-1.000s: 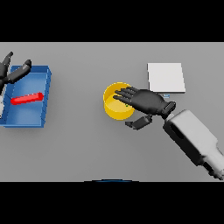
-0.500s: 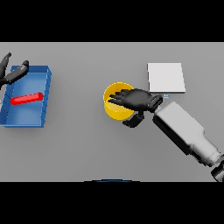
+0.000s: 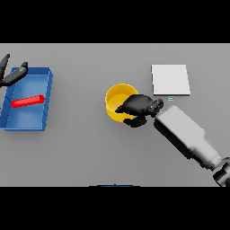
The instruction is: Pick up the red beaker and tilt it to pour out 1 green nut into yellow bowl. Pick up the yellow bowl and place it on the metallic measuring scale.
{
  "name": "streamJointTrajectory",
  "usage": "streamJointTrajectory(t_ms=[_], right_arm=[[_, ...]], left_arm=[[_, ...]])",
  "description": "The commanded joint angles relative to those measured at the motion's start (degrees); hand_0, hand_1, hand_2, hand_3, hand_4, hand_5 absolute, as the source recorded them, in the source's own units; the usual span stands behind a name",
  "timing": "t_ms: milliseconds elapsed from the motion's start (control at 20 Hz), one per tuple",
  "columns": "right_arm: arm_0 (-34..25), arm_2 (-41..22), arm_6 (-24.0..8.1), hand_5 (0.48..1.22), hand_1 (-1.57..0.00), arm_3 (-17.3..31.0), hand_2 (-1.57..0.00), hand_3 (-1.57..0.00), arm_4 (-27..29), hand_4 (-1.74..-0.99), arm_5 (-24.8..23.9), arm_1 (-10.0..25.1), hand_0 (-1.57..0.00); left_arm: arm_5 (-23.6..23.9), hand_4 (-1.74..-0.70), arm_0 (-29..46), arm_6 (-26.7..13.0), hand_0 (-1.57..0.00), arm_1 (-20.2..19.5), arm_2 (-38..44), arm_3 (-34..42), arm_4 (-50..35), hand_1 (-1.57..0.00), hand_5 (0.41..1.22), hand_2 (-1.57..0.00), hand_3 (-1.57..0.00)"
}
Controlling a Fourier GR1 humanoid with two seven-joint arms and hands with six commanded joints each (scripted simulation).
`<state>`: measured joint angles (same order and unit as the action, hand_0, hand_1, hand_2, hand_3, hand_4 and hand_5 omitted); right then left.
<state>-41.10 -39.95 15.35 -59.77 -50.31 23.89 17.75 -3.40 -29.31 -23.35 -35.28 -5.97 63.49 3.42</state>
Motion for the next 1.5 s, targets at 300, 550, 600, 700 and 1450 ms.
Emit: streamJointTrajectory(t_ms=[300,550,600,700,1450], right_arm=[[-0.7,0.0,-0.6,1.177,-1.38,-1.1,-1.29,-1.11,1.3,-1.674,2.7,1.0,-1.38],[-0.9,0.8,-1.6,1.207,-1.51,-3.9,-1.39,-1.20,2.5,-1.719,4.2,2.5,-1.51],[-1.3,1.4,-2.0,1.209,-1.52,-5.1,-1.41,-1.18,3.2,-1.724,5.2,2.8,-1.52],[-0.6,1.9,-2.7,1.214,-1.54,-7.5,-1.45,-1.17,3.9,-1.730,6.2,4.1,-1.54],[-0.9,9.4,-11.0,1.220,-1.57,-15.0,-1.52,-1.17,5.8,-1.741,6.9,11.9,-1.55]], left_arm=[[0.0,-0.78,0.2,-0.1,0.00,0.3,-0.6,0.6,0.3,0.00,0.710,0.00,0.00],[-0.1,-0.78,-0.4,-0.9,0.00,0.0,-0.4,0.6,0.2,0.00,0.703,0.00,0.00],[0.2,-0.78,-0.4,-0.4,0.00,0.2,-0.5,-0.1,0.6,0.00,0.704,0.00,0.00],[0.6,-0.77,0.0,-0.2,0.00,0.0,-0.5,1.1,0.6,0.00,0.706,0.00,0.00],[-0.2,-0.83,1.1,-2.6,0.00,0.0,0.8,4.4,-2.4,0.00,0.728,0.00,0.00]])
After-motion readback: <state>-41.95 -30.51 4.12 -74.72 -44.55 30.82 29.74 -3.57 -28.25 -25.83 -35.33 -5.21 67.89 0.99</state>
